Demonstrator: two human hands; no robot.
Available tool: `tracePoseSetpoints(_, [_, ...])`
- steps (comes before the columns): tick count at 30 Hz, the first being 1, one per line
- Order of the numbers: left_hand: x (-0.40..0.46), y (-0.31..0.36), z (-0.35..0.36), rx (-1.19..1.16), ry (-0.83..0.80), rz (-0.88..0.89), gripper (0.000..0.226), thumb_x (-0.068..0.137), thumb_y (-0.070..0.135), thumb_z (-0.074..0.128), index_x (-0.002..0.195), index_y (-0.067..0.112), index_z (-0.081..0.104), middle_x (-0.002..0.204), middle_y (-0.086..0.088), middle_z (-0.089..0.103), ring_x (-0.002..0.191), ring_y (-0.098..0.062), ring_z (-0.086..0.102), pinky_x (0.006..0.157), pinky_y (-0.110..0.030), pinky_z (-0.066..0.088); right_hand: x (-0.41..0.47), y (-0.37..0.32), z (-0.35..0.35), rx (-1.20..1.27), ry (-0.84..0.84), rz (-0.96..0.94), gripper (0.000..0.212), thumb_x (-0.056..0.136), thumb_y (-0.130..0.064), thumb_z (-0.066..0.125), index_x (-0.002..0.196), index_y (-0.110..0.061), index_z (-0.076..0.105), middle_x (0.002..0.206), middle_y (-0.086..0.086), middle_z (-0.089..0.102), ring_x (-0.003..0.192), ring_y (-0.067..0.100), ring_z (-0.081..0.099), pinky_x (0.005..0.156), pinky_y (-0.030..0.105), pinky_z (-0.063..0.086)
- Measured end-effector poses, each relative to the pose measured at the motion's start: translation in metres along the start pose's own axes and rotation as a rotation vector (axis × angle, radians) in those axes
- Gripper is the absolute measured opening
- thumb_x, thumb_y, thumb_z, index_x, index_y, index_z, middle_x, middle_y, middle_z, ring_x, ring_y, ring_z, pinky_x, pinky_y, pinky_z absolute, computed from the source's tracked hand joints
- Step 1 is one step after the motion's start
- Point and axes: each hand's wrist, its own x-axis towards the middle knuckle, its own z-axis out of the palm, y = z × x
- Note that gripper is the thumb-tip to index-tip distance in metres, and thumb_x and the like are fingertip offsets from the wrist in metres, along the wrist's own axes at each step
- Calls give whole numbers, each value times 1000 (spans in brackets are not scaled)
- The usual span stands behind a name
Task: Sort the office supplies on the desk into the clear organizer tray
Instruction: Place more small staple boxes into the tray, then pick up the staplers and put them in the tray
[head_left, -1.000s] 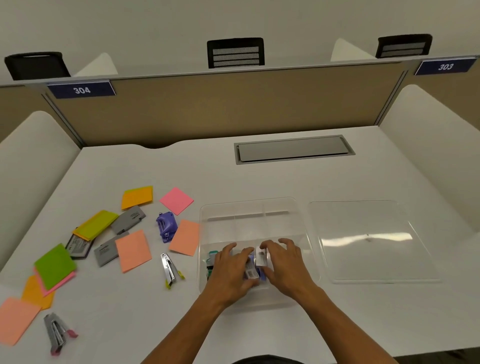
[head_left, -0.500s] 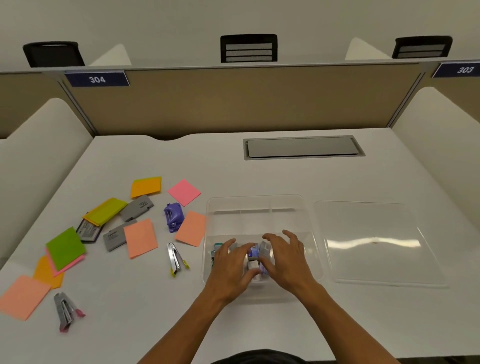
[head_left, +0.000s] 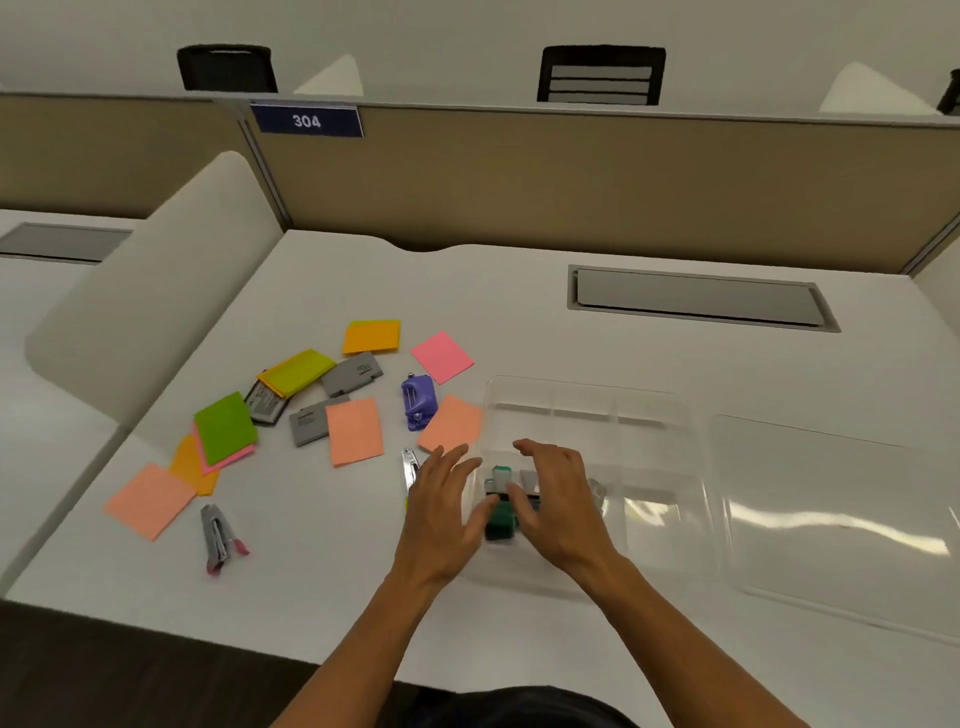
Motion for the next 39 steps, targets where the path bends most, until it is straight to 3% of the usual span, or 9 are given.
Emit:
tracePoseSetpoints(3, [-5, -20, -20, 20, 84, -113, 56, 86, 45, 64, 135, 22, 51, 150, 0, 41, 144, -21, 28, 114, -39, 26, 0, -19, 20, -15, -49, -99, 52, 91, -37, 61, 139, -27, 44, 143, -3, 48, 132, 17, 39, 109, 31, 30])
tracePoseSetpoints(6, [-14, -43, -37, 52, 124, -226, 59, 84, 43, 67, 135, 20, 51, 151, -1, 41, 142, -23, 31, 112, -38, 29, 4, -36, 41, -145, -87, -253, 57, 90, -39, 59, 142, -29, 39, 148, -1, 44, 137, 23, 37, 113, 40, 31])
tracePoseSetpoints(15, [-36, -118, -76, 250, 150, -506, 63, 86, 52, 58, 140, 21, 44, 157, -5, 26, 147, -29, 15, 114, -54, 23, 27, -66, 89, -383, -305, -405, 82, 94, -45, 51, 155, -24, 1, 164, 7, -3, 149, 28, -13, 111, 40, -12])
tracePoseSetpoints(21, [-53, -160, -89, 419, 57, -780, 96, 81, 78, 34, 153, 19, 10, 160, -12, -14, 145, -39, -16, 114, -60, 1, 37, -67, 110, -482, -457, -358, 91, 93, -52, 51, 154, -22, -11, 161, 10, -18, 146, 32, -22, 121, 48, 3])
tracePoseSetpoints(25, [-56, -175, -98, 385, 97, -836, 103, 78, 81, 26, 153, 17, -3, 158, -7, -26, 144, -41, -20, 114, -61, -2, 37, -68, 122, -495, -544, -286, 97, 93, -51, 52, 153, -15, -15, 159, 14, -25, 146, 33, -23, 119, 46, 5])
tracePoseSetpoints(29, [-54, -190, -108, 401, 37, -855, 96, 81, 79, 27, 153, 19, 6, 159, -10, -21, 144, -42, -17, 115, -60, 0, 33, -72, 136, -499, -584, -234, 90, 97, -46, 47, 152, -10, -14, 157, 16, -27, 146, 34, -22, 120, 46, 5])
tracePoseSetpoints(33, [-55, -198, -110, 436, -45, -843, 86, 88, 69, 35, 153, 18, 12, 160, -13, -14, 145, -41, -12, 117, -56, 3, 23, -68, 141, -587, -581, -344, 76, 100, -29, 46, 154, -9, -5, 157, 18, -27, 146, 38, -21, 121, 50, 6])
tracePoseSetpoints(36, [-56, -192, -108, 448, -14, -801, 72, 94, 54, 40, 152, 15, 22, 160, -15, 4, 145, -40, 6, 118, -54, 12, 17, -66, 142, -599, -571, -390, 73, 95, -11, 52, 154, -9, 9, 159, 18, -22, 147, 39, -17, 121, 50, 10])
tracePoseSetpoints(39, [-57, -183, -108, 480, 37, -762, 55, 96, 38, 49, 145, 15, 38, 152, -15, 30, 135, -38, 29, 109, -52, 30, 13, -68, 137, -555, -548, -398, 66, 92, -4, 53, 150, -12, 23, 162, 15, -12, 147, 43, 1, 119, 50, 20])
